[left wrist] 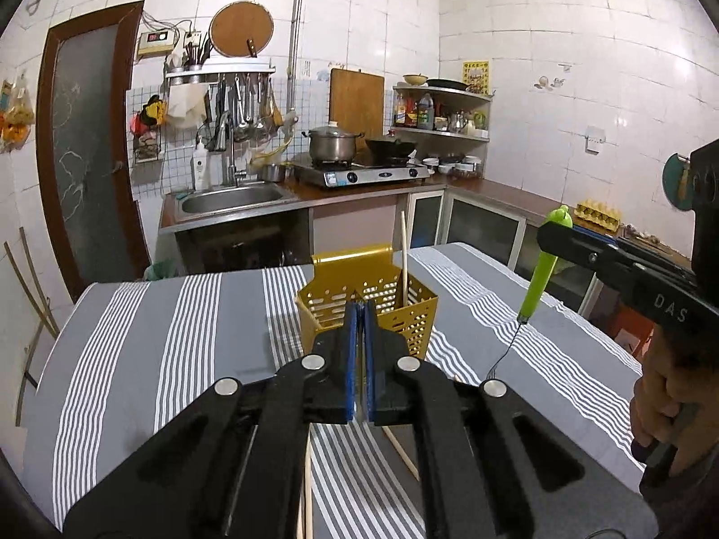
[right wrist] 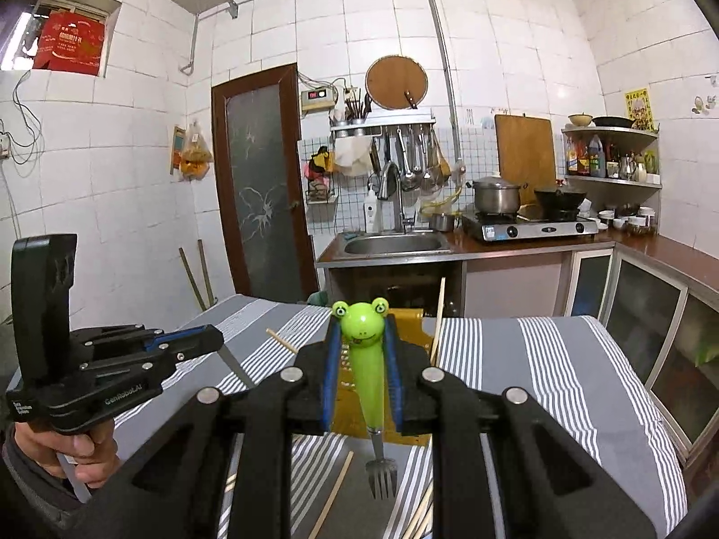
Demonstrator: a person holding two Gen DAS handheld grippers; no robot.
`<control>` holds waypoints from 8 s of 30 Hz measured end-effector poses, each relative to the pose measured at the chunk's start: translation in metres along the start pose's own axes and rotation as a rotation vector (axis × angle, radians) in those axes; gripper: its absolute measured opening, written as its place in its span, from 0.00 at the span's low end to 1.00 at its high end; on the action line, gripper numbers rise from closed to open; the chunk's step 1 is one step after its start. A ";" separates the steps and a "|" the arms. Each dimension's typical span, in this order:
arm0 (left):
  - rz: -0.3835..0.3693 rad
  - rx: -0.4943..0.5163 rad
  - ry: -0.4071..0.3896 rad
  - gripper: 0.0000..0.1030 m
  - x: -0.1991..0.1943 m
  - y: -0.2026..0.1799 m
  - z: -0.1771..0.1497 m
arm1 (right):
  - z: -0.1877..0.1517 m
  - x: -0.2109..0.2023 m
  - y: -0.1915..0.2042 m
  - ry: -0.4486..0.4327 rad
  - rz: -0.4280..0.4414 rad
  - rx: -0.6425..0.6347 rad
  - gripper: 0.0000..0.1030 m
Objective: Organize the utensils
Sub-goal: 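Carry the ladle and fork over the yellow holder and insert them, then open both tools to release the ladle and fork into the holder, then grasp a chopstick with the left tool while the right tool reaches another chopstick, then close the left tool on the chopsticks while the right tool grips its chopstick, then lift both held chopsticks and carry them over the yellow holder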
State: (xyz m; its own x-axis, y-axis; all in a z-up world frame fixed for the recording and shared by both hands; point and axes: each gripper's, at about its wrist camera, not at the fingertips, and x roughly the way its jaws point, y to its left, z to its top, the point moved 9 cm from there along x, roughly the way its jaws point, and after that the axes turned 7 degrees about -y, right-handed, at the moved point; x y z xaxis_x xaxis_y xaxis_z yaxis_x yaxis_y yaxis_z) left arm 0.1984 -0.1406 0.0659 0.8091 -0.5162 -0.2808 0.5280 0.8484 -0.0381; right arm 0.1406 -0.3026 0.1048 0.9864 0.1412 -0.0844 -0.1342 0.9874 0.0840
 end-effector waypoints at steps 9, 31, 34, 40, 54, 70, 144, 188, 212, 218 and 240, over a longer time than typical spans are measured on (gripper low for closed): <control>0.000 0.004 -0.045 0.02 -0.008 -0.001 0.022 | 0.023 0.003 -0.006 -0.060 0.004 0.011 0.18; 0.068 0.021 -0.229 0.02 -0.004 -0.012 0.100 | 0.099 0.014 -0.010 -0.228 -0.017 -0.026 0.18; 0.080 0.017 -0.235 0.02 0.004 -0.008 0.104 | 0.105 0.023 -0.012 -0.236 -0.004 -0.012 0.18; 0.094 -0.003 -0.235 0.02 0.023 -0.002 0.111 | 0.111 0.042 -0.015 -0.248 0.012 -0.009 0.18; 0.081 -0.021 -0.166 0.02 0.072 0.005 0.091 | 0.078 0.084 -0.031 -0.221 0.038 0.018 0.18; 0.094 -0.030 -0.102 0.02 0.094 0.008 0.072 | 0.059 0.104 -0.043 -0.232 0.035 0.054 0.18; 0.163 0.053 0.558 0.28 0.144 0.057 -0.181 | -0.235 0.108 -0.085 0.682 -0.172 0.094 0.13; 0.166 -0.145 0.506 0.04 0.147 0.117 -0.168 | -0.212 0.114 -0.096 0.614 -0.124 0.187 0.07; 0.199 -0.180 0.510 0.03 0.153 0.135 -0.171 | -0.219 0.119 -0.099 0.627 -0.128 0.199 0.07; 0.205 -0.181 0.484 0.03 0.146 0.139 -0.160 | -0.214 0.116 -0.099 0.610 -0.126 0.207 0.07; 0.212 -0.122 0.394 0.03 0.111 0.131 -0.122 | -0.228 0.125 -0.103 0.706 -0.181 0.124 0.13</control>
State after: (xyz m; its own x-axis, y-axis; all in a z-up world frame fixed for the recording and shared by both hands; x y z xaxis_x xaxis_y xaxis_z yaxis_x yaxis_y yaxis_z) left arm 0.3260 -0.0729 -0.0868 0.7237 -0.2655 -0.6370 0.3081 0.9502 -0.0460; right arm 0.2558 -0.3706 -0.1405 0.6907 0.0305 -0.7225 0.0781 0.9901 0.1165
